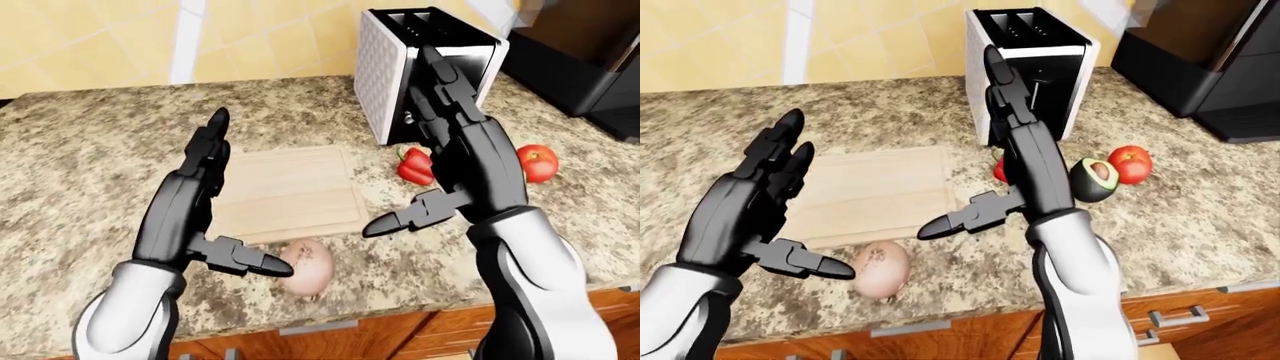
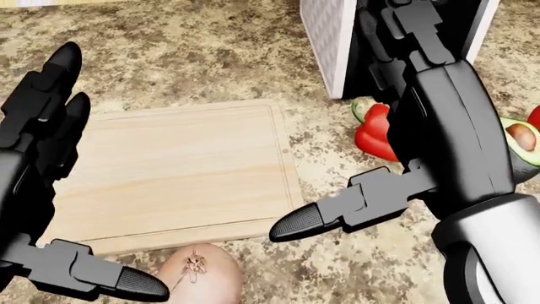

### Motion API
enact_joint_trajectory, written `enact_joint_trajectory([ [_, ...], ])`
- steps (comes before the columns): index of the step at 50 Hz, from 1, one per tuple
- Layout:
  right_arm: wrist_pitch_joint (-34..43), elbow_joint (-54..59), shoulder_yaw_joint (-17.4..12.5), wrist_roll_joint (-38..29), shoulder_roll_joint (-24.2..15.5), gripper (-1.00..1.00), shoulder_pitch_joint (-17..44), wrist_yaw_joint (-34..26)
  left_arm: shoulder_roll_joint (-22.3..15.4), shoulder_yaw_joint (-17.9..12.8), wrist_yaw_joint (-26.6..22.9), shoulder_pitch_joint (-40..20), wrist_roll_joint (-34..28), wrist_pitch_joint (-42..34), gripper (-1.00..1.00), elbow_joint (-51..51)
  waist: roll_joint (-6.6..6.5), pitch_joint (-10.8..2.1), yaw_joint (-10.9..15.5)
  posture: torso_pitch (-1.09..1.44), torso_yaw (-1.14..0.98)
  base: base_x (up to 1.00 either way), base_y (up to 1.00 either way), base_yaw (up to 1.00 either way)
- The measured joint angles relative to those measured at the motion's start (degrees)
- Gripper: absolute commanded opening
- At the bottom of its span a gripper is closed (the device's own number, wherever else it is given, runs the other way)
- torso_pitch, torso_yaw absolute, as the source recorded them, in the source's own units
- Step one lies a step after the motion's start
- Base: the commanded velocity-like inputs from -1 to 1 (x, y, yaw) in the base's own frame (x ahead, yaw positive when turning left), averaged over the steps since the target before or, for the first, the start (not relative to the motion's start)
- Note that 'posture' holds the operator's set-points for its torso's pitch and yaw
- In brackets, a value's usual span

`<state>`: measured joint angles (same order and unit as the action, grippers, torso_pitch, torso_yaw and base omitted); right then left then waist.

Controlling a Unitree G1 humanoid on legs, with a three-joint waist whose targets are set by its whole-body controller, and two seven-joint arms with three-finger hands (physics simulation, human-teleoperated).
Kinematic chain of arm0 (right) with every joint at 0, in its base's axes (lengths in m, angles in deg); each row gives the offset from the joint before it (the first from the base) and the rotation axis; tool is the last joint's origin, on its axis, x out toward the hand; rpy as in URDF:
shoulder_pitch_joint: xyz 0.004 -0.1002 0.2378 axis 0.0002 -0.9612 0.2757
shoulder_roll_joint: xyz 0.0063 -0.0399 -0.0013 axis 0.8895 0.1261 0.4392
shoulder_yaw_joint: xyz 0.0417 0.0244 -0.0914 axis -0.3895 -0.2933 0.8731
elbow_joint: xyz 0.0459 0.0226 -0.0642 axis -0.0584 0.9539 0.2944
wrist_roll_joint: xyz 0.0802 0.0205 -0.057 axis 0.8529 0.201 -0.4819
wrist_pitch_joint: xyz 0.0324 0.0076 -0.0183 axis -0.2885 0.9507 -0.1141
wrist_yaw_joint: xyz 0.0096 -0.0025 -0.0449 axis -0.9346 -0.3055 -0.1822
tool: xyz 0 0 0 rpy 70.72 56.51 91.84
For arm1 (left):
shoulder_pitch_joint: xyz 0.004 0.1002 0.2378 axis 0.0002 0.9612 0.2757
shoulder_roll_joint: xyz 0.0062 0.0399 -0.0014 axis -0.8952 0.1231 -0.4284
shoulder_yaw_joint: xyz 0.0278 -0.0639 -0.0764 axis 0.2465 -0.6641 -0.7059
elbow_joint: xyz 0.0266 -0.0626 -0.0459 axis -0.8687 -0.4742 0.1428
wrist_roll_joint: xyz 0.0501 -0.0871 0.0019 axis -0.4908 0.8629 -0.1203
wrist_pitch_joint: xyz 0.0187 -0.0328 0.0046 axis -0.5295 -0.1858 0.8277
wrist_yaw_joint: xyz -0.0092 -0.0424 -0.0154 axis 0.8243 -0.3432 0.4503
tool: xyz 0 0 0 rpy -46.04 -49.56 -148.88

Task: Place the avocado, onion, tomato and bell pepper on the cutting board.

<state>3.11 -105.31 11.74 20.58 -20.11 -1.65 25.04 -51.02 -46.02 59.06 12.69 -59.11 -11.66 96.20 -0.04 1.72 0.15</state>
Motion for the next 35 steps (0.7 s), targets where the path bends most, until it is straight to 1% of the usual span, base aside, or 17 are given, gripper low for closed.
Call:
enact_joint_trajectory([
  [2, 0.0, -0.22, -0.21, 0.08, -0.14, 1.0, -0.11, 0.06, 3.69, 0.46, -4.9, 0.52, -6.18, 1.21, 1.0, 0.02, 0.09, -0.02, 0.1, 0.0, 0.0, 0.0, 0.0, 0.0],
  [5, -0.21, -0.43, -0.27, 0.13, -0.28, 1.0, -0.3, 0.14, 11.6, 1.12, -15.7, 0.86, -18.61, 4.1, 1.0, -0.21, 0.49, 0.06, 0.19, 0.0, 0.0, 0.0, 0.0, 0.0],
  [7, -0.52, -0.2, -0.16, 0.21, -0.23, 1.0, -0.5, 0.14, 16.96, 0.56, -23.22, 0.45, -26.95, 6.81, 1.0, -0.29, 0.86, 0.12, 0.17, 0.0, 0.0, 0.0, 0.0, 0.0],
  [9, -0.52, -0.08, -0.11, 0.28, -0.27, 1.0, -0.61, 0.1, 21.53, -0.07, -29.18, 0.88, -33.51, 10.27, 1.0, -0.1, 1.19, 0.13, 0.17, 0.0, 0.0, 0.0, 0.0, 0.0],
  [12, -0.57, 0.02, -0.17, 0.25, -0.41, 1.0, -0.58, 0.09, 25.89, -1.46, -35.26, 2.06, -39.3, 15.19, 1.0, 0.03, 1.63, 0.07, 0.24, 0.0, 0.0, 0.0, 0.0, 0.0],
  [14, -0.92, 0.31, -0.18, 0.15, -0.28, 1.0, -0.65, 0.16, 27.97, -1.85, -37.92, 2.89, -41.75, 17.87, 1.0, -0.03, 1.89, 0.03, 0.31, 0.0, 0.0, 0.0, 0.0, 0.0],
  [16, -1.36, 0.76, -0.03, 0.09, -0.14, 1.0, -0.81, 0.27, 29.4, -1.28, -39.71, 3.58, -43.71, 19.95, 1.0, -0.11, 2.12, 0.0, 0.37, 0.0, 0.0, 0.0, 0.0, 0.0],
  [20, -1.61, 1.49, 0.11, 0.06, -0.04, 1.0, -0.63, 0.2, 30.6, 1.35, -41.85, 4.24, -47.01, 22.59, 1.0, -0.13, 2.38, -0.04, 0.43, 0.0, 0.0, 0.0, 0.0, 0.0],
  [23, -1.87, 1.49, 0.0, 0.12, -0.01, 1.0, -0.78, 0.15, 29.92, 4.27, -42.15, 4.53, -48.91, 23.07, 1.0, -0.03, 2.48, -0.13, 0.44, 0.0, 0.0, 0.0, 0.0, 0.0],
  [25, -1.73, 1.32, -0.18, 0.21, -0.11, 1.0, -0.64, 0.1, 28.45, 6.53, -41.49, 5.18, -49.54, 22.57, 1.0, 0.06, 2.44, -0.18, 0.44, 0.0, 0.0, 0.0, 0.0, 0.0],
  [29, -2.11, 1.46, -0.49, 0.31, -0.24, 1.0, -0.68, 0.23, 25.66, 9.92, -39.52, 5.23, -49.51, 19.86, 1.0, -0.11, 2.34, -0.3, 0.48, 0.0, 0.0, 0.0, 0.0, 0.0],
  [33, -2.26, 1.69, -0.83, 0.48, -0.37, 1.0, -1.04, 0.38, 22.57, 13.59, -36.85, 6.44, -48.57, 17.7, 1.0, -0.03, 2.18, -0.36, 0.49, 0.0, 0.0, 0.0, 0.0, 0.0],
  [35, -2.15, 1.52, -1.11, 0.63, -0.46, 1.0, -1.16, 0.46, 20.14, 15.4, -35.16, 6.5, -47.44, 16.05, 1.0, -0.14, 2.09, -0.39, 0.49, 0.0, 0.0, 0.0, 0.0, 0.0],
])
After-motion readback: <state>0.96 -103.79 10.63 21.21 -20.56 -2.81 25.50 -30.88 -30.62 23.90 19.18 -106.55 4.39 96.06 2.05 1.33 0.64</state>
